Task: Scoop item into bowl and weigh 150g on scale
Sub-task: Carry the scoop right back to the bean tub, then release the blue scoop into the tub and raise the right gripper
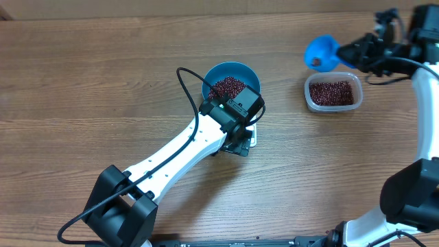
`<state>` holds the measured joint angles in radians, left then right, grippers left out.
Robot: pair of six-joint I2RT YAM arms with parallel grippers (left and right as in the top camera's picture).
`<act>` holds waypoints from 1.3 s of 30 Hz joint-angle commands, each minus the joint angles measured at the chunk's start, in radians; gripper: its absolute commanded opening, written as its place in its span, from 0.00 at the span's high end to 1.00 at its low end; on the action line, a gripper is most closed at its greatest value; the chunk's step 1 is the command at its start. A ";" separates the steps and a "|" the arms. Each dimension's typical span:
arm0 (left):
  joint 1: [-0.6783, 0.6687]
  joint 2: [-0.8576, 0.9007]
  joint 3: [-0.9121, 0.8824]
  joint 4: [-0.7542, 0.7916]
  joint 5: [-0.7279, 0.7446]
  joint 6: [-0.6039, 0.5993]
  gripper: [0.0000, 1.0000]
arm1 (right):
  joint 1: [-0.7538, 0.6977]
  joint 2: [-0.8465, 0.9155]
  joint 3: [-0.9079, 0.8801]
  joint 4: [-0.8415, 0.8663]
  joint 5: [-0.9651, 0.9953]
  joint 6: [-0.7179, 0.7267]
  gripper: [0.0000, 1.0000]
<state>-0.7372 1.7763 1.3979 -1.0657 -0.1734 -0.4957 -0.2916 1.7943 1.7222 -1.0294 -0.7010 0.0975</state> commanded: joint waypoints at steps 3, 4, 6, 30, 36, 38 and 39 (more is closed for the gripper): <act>0.004 -0.028 -0.005 0.000 -0.017 -0.013 0.01 | -0.078 0.010 -0.039 0.007 -0.006 0.003 0.96; 0.004 -0.028 -0.005 0.000 -0.017 -0.013 0.01 | -0.086 0.010 -0.054 0.010 -0.006 0.003 0.96; 0.004 -0.028 -0.005 0.000 -0.017 -0.013 0.00 | -0.093 0.011 -0.087 0.020 -0.006 0.003 0.96; 0.004 -0.028 -0.005 0.000 -0.017 -0.013 0.00 | -0.089 0.016 -0.329 0.187 0.072 0.052 0.95; 0.004 -0.028 -0.005 0.001 -0.017 -0.013 0.00 | -0.089 0.016 -0.329 0.188 0.117 0.052 0.85; 0.004 -0.028 -0.005 0.000 -0.017 -0.013 0.00 | -0.089 0.016 -0.329 0.188 0.117 0.052 0.70; 0.004 -0.028 -0.005 0.000 -0.017 -0.013 0.01 | -0.089 0.016 -0.329 0.188 0.117 0.052 0.60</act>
<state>-0.7372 1.7760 1.3979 -1.0657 -0.1734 -0.4957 -0.3836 1.8076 1.3964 -0.8474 -0.5903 0.1558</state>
